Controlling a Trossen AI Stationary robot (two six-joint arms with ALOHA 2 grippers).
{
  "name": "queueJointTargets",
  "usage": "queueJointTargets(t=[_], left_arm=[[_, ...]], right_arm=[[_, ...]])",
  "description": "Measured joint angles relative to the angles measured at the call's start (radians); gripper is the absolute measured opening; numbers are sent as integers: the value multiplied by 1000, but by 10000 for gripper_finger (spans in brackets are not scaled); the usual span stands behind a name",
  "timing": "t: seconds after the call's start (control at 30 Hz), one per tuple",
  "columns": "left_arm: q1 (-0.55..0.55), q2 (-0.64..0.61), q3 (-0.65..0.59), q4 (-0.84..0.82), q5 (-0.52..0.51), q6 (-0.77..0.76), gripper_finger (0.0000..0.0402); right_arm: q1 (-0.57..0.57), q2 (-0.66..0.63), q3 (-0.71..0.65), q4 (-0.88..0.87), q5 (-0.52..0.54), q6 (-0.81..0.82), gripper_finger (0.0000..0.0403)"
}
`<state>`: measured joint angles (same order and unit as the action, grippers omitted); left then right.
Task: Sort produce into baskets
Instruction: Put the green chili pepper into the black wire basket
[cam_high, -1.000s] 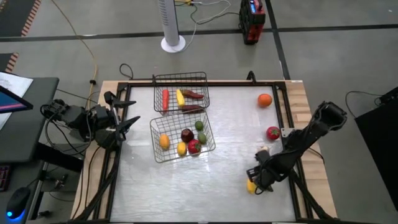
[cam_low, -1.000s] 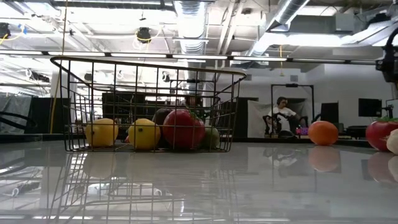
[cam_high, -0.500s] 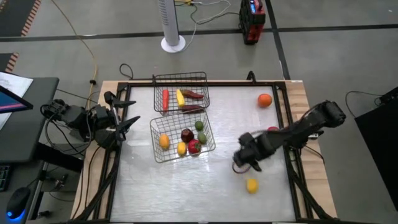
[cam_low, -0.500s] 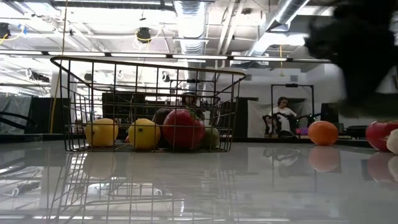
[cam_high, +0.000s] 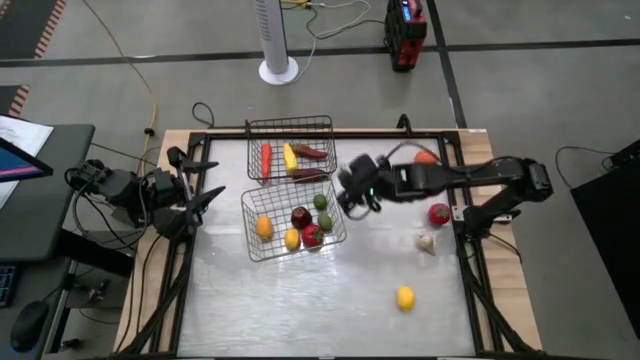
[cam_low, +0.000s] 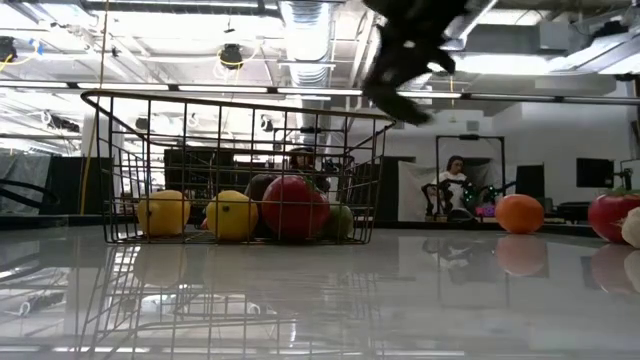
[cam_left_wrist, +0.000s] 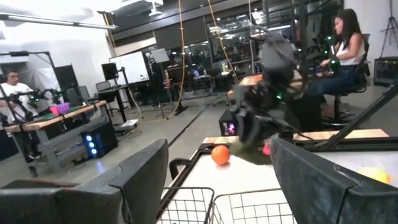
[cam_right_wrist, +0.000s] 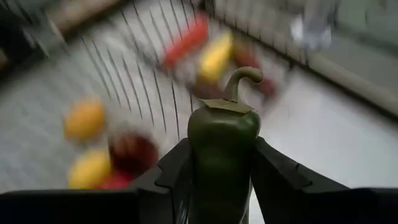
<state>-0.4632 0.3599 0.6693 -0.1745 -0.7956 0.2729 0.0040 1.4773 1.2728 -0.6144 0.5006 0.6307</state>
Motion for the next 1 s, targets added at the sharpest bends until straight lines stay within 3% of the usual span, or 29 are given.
queueJointTargets(t=[0.2, 0.37, 0.63, 0.77, 0.9, 1.0], left_arm=[[0, 0, 0, -1, -32, 1, 272], [0, 0, 0, 0, -33, 4, 272], [0, 0, 0, 9, -40, 30, 272], [0, 0, 0, 8, -66, 44, 272], [0, 0, 0, 8, -98, 52, 272], [0, 0, 0, 8, -111, 60, 272]], right_arm=[[-123, 0, 1, 388, -1, -285, 168], [-200, 9, 1, 596, -9, -352, 168], [-306, 177, 5, 875, -265, -374, 170], [-337, 268, 51, 842, -350, -439, 196], [-374, 329, 127, 649, -479, -455, 256], [-397, 345, 197, 498, -510, -459, 297]])
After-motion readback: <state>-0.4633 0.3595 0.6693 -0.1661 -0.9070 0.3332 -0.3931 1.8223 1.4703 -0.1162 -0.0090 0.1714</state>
